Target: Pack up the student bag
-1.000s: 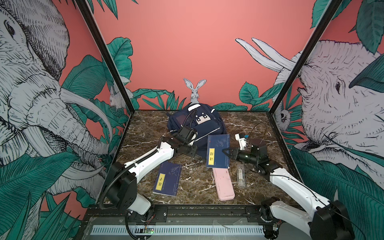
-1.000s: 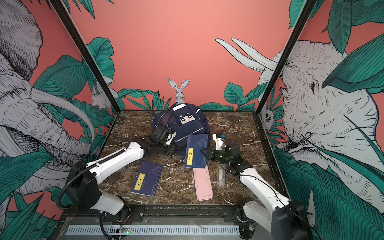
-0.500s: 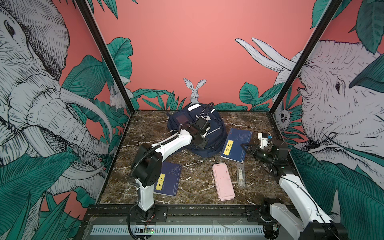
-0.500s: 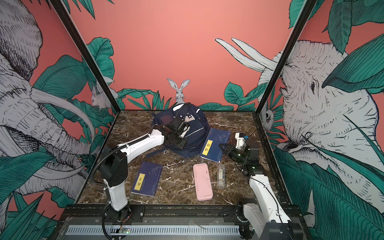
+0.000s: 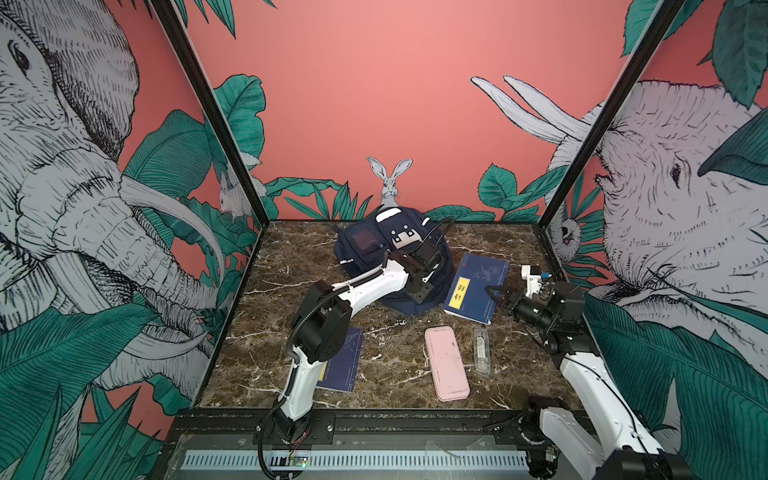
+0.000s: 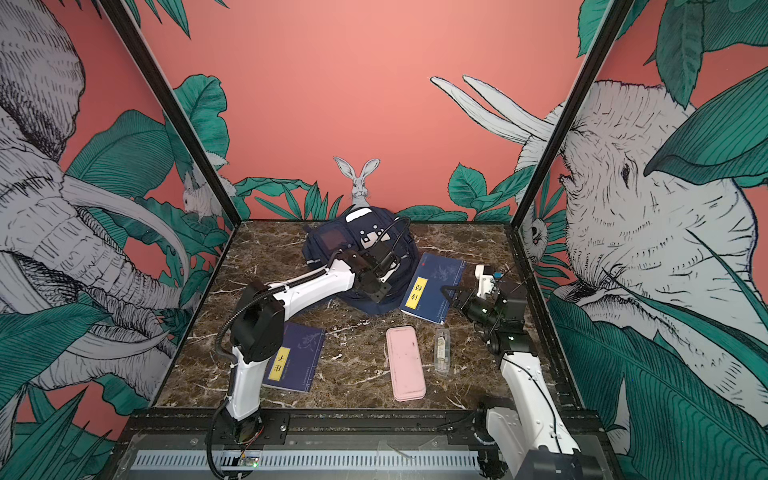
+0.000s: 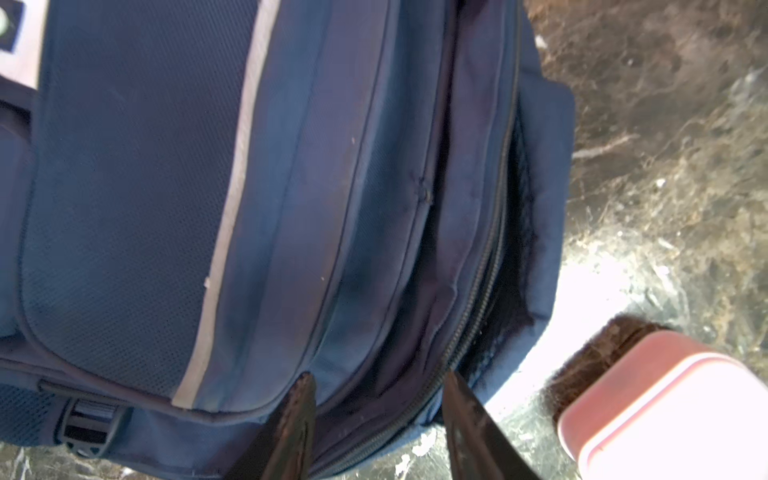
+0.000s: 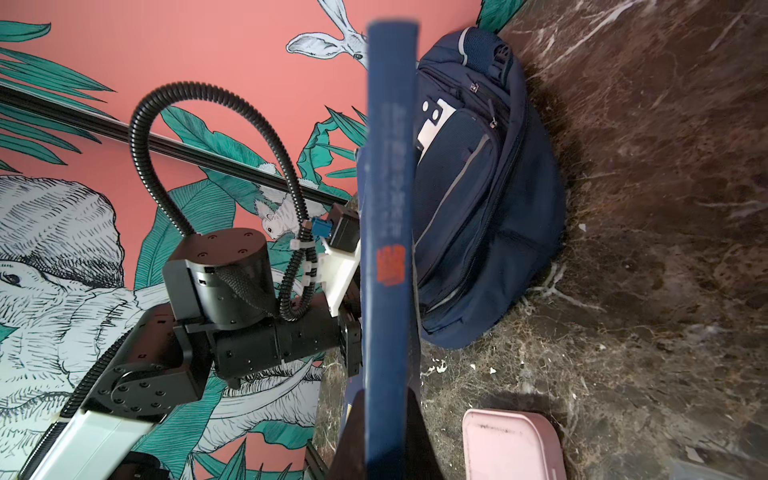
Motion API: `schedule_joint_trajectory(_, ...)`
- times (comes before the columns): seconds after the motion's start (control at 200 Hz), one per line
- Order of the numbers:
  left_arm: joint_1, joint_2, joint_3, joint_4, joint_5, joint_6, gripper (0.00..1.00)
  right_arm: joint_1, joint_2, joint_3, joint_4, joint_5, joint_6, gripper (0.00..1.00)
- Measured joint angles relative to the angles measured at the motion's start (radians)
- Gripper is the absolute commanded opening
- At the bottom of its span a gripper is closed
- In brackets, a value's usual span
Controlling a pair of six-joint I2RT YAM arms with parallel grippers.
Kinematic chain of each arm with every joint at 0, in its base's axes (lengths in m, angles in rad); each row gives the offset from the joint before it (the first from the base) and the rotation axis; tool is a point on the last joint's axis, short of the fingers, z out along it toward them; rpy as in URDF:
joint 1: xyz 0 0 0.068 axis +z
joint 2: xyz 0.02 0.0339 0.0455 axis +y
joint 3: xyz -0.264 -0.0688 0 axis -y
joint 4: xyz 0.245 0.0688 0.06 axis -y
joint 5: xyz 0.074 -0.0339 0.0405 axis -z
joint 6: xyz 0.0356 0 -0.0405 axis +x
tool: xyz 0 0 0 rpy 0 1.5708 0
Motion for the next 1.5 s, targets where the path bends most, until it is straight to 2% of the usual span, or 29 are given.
schedule_joint_trajectory(0.255,-0.002,0.017,0.005,0.000,0.014,0.011,0.44,-0.038,-0.013,-0.024,-0.028,-0.015,0.000,0.00)
schedule_joint_trajectory(0.55,-0.003,0.037,0.019,0.000,0.032,0.011,0.42,-0.047,-0.001,-0.029,-0.021,-0.021,0.001,0.00)
schedule_joint_trajectory(0.625,-0.003,0.046,0.031,-0.001,0.031,0.011,0.37,-0.047,0.000,-0.037,-0.015,-0.022,0.005,0.00)
schedule_joint_trajectory(0.725,-0.003,0.053,0.035,0.000,0.029,0.015,0.23,-0.047,0.000,-0.044,-0.020,-0.024,0.007,0.00)
schedule_joint_trajectory(0.8,-0.003,0.057,0.037,0.000,0.029,0.018,0.18,-0.047,-0.004,-0.044,-0.024,-0.026,0.007,0.00)
schedule_joint_trajectory(0.905,-0.003,0.062,0.037,0.000,0.029,0.019,0.18,-0.047,-0.014,-0.044,-0.028,-0.029,0.007,0.00)
schedule_joint_trajectory(1.205,-0.003,0.063,0.037,0.000,0.051,0.023,0.28,-0.047,-0.019,-0.044,-0.030,-0.029,0.007,0.00)
schedule_joint_trajectory(1.5,-0.005,0.063,0.037,0.000,0.067,0.022,0.28,-0.047,-0.023,-0.068,-0.029,-0.029,0.008,0.00)
